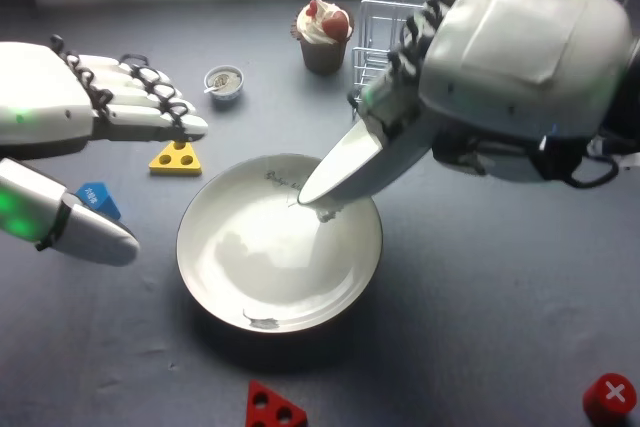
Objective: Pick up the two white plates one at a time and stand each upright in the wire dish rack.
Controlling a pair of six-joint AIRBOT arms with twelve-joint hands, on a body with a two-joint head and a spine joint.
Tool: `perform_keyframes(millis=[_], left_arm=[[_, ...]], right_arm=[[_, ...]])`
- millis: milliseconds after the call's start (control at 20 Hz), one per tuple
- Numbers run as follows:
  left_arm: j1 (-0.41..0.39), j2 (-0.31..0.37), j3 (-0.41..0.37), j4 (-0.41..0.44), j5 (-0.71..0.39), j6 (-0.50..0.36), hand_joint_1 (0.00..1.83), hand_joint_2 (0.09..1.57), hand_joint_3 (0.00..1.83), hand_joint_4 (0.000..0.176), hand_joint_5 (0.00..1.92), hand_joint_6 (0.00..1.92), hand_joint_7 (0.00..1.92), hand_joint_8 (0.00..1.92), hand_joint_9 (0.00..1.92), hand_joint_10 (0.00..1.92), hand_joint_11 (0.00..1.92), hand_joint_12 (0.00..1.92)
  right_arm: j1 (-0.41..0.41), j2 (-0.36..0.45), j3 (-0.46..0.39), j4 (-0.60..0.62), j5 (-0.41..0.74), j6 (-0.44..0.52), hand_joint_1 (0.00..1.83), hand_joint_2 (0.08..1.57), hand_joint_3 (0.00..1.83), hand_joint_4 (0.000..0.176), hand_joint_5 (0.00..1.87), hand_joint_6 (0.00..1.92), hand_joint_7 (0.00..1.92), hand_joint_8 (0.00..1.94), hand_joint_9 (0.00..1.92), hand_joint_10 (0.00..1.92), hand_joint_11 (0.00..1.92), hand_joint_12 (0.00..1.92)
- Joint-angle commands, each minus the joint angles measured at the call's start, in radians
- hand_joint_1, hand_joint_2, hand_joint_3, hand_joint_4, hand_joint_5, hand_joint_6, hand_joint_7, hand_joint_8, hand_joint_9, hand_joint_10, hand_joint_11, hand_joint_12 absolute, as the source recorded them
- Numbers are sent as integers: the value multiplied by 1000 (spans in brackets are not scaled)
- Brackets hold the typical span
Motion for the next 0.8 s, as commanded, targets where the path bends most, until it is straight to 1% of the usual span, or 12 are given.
perform_keyframes(millis=[0, 50, 100, 150, 200, 300, 400, 450, 500, 650, 700, 750], left_arm=[[-9, 12, 5, -53, -55, -2, 2, 952, 1, 0, 96, 0, 123, 0, 101, 0, 116, 3], [-9, 17, 6, -53, -54, -2, 2, 952, 1, 0, 96, 0, 123, 0, 101, 0, 116, 3], [-9, 20, 7, -53, -52, -2, 3, 956, 3, 0, 117, 9, 142, 9, 124, 11, 142, 14], [-9, 24, 7, -54, -51, -2, 26, 959, 3, 0, 114, 7, 140, 7, 124, 9, 145, 15], [-9, 27, 6, -56, -49, -2, 37, 959, 3, 0, 117, 7, 143, 7, 127, 10, 152, 18], [-8, 37, 5, -64, -45, -2, 0, 948, 0, 0, 76, 1, 93, 1, 92, 3, 124, 5], [-7, 53, -3, -66, -37, -2, 0, 949, 0, 0, 108, 11, 124, 11, 115, 9, 122, 4], [-7, 60, -7, -66, -36, -2, 7, 950, 0, 0, 115, 11, 130, 11, 119, 9, 131, 7], [-4, 68, -10, -66, -37, -2, 1, 952, 1, 0, 116, 10, 138, 12, 128, 11, 148, 15], [0, 86, -11, -51, -51, -2, 5, 952, 3, 0, 123, 0, 154, 0, 136, 1, 136, 7], [0, 96, -11, -47, -55, -2, 21, 959, 5, 0, 117, 0, 142, 0, 127, 0, 138, 7], [0, 102, -11, -57, -62, -2, 9, 960, 4, 0, 111, 0, 138, 0, 123, 0, 133, 5]], right_arm=[[29, 18, -3, 29, 128, -12, 1502, 1018, 0, 0, 1014, 853, 1277, 252, 1227, 510, 1024, 1284], [52, 31, -6, 56, 110, 11, 1502, 1018, 0, 0, 1014, 853, 1277, 252, 1227, 510, 1024, 1284], [83, 47, -8, 86, 79, 56, 1421, 1020, 0, 0, 1040, 885, 1279, 274, 1228, 639, 1051, 769], [109, 61, -9, 99, 40, 119, 1484, 1031, 0, 0, 1034, 864, 1230, 300, 1222, 587, 950, 1250], [133, 71, -9, 100, -1, 182, 1496, 1035, 2, 0, 1017, 888, 1188, 358, 1221, 577, 926, 1356], [188, 91, -14, 146, -77, 196, 1401, 1025, 0, 0, 1057, 865, 1214, 375, 1227, 727, 1199, 318], [239, 109, -13, 188, -119, 199, 1402, 1014, 0, 0, 1078, 862, 1255, 309, 1258, 628, 1308, 132], [260, 116, -13, 201, -133, 207, 1482, 1013, 7, 0, 1053, 864, 1329, 78, 1250, 512, 1063, 1055], [283, 123, -11, 204, -145, 227, 1494, 1028, 5, 0, 1012, 911, 1334, 23, 1195, 588, 1006, 1294], [357, 133, 12, 204, -209, 341, 1501, 1022, 0, 0, 1055, 825, 1353, 33, 1241, 519, 944, 1363], [384, 137, 22, 204, -232, 374, 1420, 1022, 0, 0, 1058, 871, 1358, 51, 1233, 645, 1022, 814], [403, 142, 27, 204, -249, 390, 1485, 1022, 3, 0, 1027, 871, 1271, 215, 1245, 518, 1001, 1199]])
